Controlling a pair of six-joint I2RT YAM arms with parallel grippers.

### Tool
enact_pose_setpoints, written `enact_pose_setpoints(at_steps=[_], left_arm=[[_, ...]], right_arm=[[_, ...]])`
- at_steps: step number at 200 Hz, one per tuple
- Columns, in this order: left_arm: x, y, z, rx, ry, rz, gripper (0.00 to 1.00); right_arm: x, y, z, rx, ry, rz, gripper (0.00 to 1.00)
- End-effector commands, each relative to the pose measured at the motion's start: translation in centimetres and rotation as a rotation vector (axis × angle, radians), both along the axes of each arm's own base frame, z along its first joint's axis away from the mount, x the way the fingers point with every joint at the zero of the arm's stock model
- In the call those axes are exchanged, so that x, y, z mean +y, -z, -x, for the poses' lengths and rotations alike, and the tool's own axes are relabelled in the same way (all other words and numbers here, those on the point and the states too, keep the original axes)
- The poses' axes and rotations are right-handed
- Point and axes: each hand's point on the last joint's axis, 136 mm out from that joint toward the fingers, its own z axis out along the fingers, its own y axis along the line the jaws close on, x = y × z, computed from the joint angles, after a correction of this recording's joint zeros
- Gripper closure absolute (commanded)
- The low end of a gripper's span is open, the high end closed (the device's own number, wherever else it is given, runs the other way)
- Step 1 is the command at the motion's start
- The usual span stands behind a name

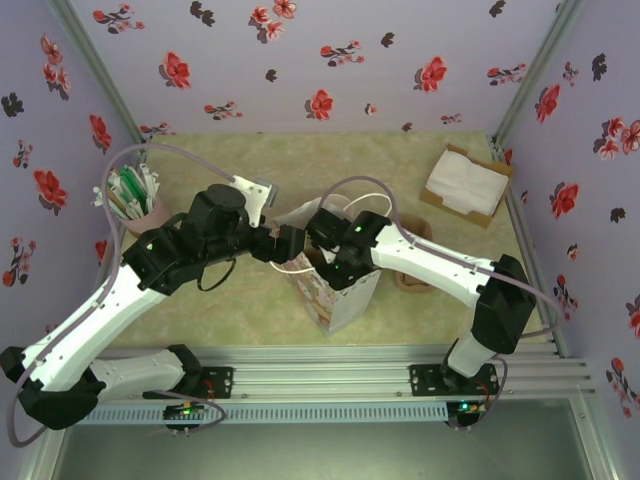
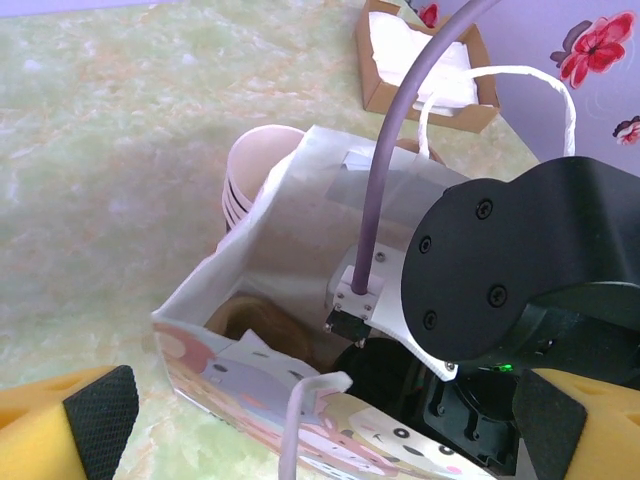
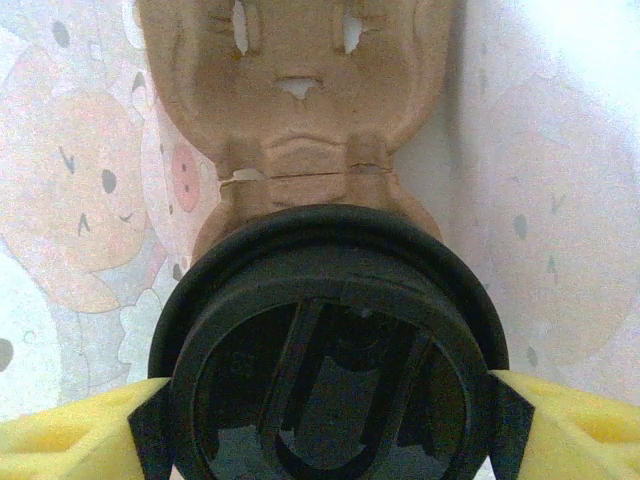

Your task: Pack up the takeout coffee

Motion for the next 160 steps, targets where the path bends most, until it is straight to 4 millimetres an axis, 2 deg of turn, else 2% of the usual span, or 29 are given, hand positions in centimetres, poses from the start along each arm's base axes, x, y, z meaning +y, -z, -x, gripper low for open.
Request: enact_pose_setpoints(at_steps=[1, 72, 160], left_arm=[[0.2, -0.6, 0.0, -0.025, -0.015, 0.02, 0.01], [0.3, -0.4, 0.0, -0.025, -0.019, 0.017, 0.01], [0.4, -0.4, 0.0, -0.026, -0.021, 0.016, 0.01]], right_arm=[[-0.6, -0.9, -0.5, -0.023, 0.019, 0.029, 0.2], [-0.4, -1.7, -0.6, -0.029, 0.02, 0.019, 0.15], [-0.6, -4.1, -0.7, -0.061, 0.03, -0.007, 0.08]])
